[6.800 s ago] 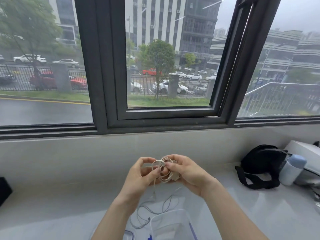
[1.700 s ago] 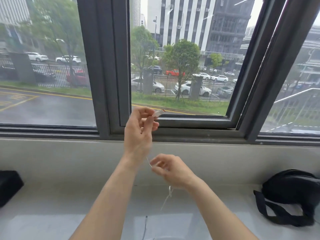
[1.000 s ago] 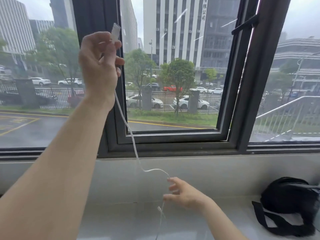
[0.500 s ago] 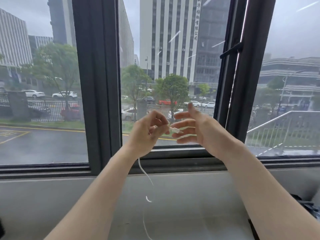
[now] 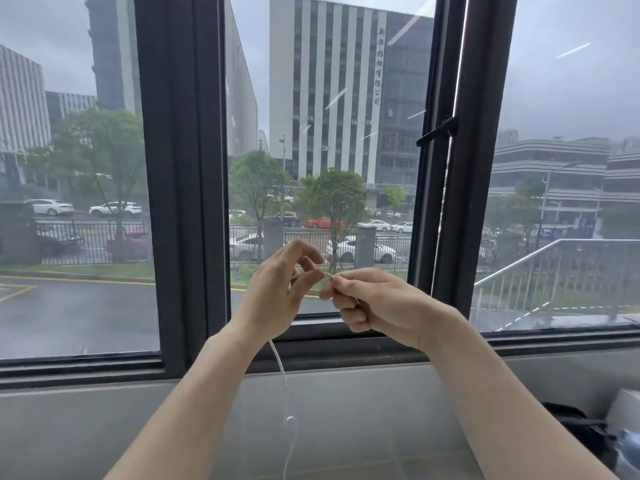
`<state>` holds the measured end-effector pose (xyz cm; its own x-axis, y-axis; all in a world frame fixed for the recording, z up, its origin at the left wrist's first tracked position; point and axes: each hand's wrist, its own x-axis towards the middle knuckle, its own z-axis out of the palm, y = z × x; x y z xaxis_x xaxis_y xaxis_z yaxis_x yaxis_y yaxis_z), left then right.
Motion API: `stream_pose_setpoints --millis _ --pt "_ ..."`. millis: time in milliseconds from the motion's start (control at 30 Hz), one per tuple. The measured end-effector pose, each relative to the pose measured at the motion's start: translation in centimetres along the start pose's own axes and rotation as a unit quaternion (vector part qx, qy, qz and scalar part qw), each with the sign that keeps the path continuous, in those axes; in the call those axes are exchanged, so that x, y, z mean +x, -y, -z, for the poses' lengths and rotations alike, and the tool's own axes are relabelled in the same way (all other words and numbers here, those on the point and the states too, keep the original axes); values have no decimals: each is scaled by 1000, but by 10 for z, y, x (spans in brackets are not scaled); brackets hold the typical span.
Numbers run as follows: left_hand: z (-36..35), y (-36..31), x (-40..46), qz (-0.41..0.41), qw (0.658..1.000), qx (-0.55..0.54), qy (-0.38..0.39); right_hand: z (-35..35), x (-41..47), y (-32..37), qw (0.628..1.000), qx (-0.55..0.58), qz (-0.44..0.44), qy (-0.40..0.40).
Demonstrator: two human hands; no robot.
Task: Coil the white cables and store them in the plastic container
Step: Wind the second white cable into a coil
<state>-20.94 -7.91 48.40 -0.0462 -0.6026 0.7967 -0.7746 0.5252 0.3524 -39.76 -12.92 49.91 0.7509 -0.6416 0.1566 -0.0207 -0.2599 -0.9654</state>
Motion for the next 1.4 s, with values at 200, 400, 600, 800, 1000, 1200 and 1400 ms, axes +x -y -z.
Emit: stream_pose_setpoints --millis 200,400,600,800,1000,1200,1400 --pt "-5 -5 -9 71 986 -148 -27 -14 -2 -3 976 163 113 95" --pt "-30 -17 -35 256 924 -283 -38 -25 8 -4 940 265 194 92" --pt "-49 -10 -68 280 942 -187 9 -30 20 -13 933 291 213 18" --pt "-23 -12 -81 190 969 151 53 -20 30 -34 959 188 192 -93" --pt "7 -3 -66 12 966 257 32 -16 30 -47 988 -18 130 -77" --pt "24 14 -47 -110 965 230 56 -19 16 -40 992 -95 44 72" --pt "27 24 -38 -104 980 164 50 -18 12 -30 989 -52 35 132"
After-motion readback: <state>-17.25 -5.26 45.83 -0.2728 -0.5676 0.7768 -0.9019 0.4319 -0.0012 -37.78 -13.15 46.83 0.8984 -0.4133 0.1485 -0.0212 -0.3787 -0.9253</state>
